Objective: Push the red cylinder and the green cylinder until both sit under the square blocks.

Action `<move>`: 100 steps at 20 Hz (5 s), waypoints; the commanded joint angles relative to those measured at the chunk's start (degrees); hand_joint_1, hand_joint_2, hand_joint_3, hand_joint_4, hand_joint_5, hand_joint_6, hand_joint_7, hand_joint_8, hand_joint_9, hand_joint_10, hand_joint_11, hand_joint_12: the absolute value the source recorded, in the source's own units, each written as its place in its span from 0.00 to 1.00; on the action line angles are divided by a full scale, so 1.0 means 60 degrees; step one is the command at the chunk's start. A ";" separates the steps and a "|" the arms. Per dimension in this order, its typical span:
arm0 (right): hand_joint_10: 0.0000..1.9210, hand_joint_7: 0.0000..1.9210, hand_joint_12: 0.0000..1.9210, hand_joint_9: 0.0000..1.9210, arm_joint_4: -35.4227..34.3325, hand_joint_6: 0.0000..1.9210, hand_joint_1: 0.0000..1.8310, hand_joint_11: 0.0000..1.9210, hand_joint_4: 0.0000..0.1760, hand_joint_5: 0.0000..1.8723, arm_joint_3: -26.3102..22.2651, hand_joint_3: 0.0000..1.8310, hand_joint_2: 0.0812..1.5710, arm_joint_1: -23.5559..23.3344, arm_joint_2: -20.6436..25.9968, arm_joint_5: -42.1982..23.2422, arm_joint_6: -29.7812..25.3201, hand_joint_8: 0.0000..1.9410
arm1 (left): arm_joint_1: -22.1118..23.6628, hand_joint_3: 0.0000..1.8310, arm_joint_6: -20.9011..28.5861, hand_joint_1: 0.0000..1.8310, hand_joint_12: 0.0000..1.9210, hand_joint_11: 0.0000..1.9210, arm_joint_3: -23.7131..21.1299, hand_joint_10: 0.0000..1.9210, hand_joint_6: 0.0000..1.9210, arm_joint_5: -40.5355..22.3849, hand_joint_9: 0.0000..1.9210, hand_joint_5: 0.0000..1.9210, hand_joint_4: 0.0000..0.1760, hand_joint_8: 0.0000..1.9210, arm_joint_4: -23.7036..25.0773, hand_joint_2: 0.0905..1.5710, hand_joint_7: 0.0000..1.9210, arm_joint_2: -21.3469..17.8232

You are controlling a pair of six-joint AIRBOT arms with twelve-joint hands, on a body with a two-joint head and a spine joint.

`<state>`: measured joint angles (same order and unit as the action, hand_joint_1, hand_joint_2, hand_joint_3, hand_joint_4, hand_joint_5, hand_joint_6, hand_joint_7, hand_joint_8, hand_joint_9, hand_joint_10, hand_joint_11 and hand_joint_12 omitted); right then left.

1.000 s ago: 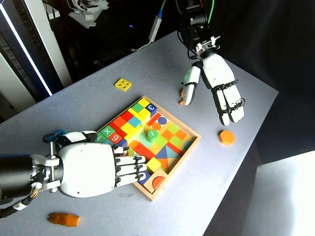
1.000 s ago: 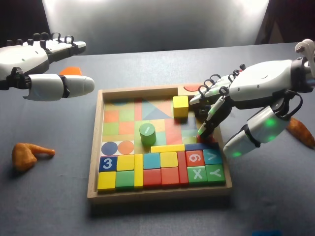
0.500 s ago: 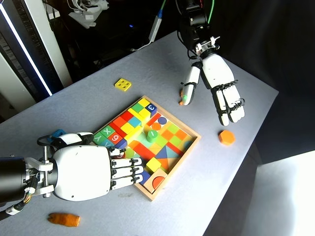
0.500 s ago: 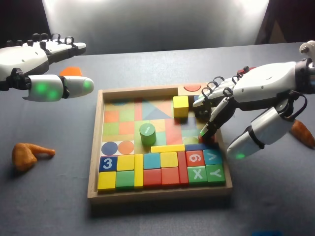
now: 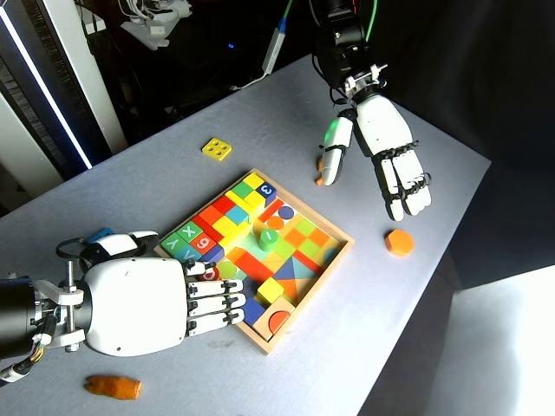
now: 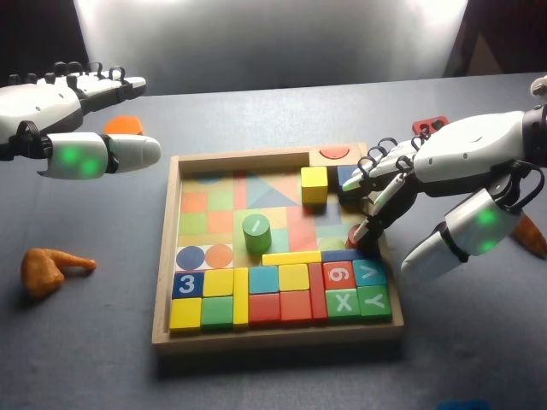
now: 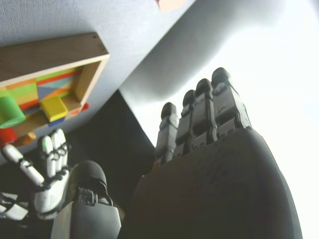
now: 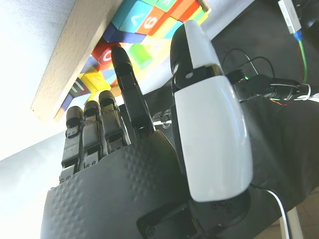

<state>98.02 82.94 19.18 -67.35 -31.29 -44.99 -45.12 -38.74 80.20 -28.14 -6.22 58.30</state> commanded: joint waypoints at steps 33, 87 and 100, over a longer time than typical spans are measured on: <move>0.00 0.01 0.10 0.00 -0.2562 0.00 0.13 0.00 0.98 0.29 0.0535 0.00 0.66 -0.0495 -0.1480 -0.0376 0.2019 0.00 | 0.0243 0.00 -0.0100 0.00 0.19 0.00 0.0309 0.00 0.00 -0.0775 0.01 0.03 0.78 0.00 -0.0136 0.65 0.00 0.0260; 0.00 0.01 0.04 0.00 -0.2981 0.00 0.18 0.01 0.83 0.30 0.1655 0.00 0.67 -0.0256 -0.2681 0.0436 0.2789 0.00 | 0.0630 0.00 -0.0217 0.00 0.37 0.00 0.0474 0.00 0.00 -0.0388 0.04 0.01 0.58 0.00 0.0289 0.72 0.01 0.0593; 0.00 0.00 0.06 0.00 -0.2972 0.00 0.16 0.00 0.83 0.32 0.1671 0.00 0.67 -0.0182 -0.2687 0.0441 0.2735 0.00 | 0.0631 0.00 -0.0217 0.01 0.47 0.00 0.0477 0.00 0.00 -0.0381 0.06 0.02 0.82 0.00 0.0288 0.68 0.01 0.0593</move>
<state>82.70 92.82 18.17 -83.66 -27.00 -28.34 -42.06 -40.10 82.74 -24.40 -3.86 61.69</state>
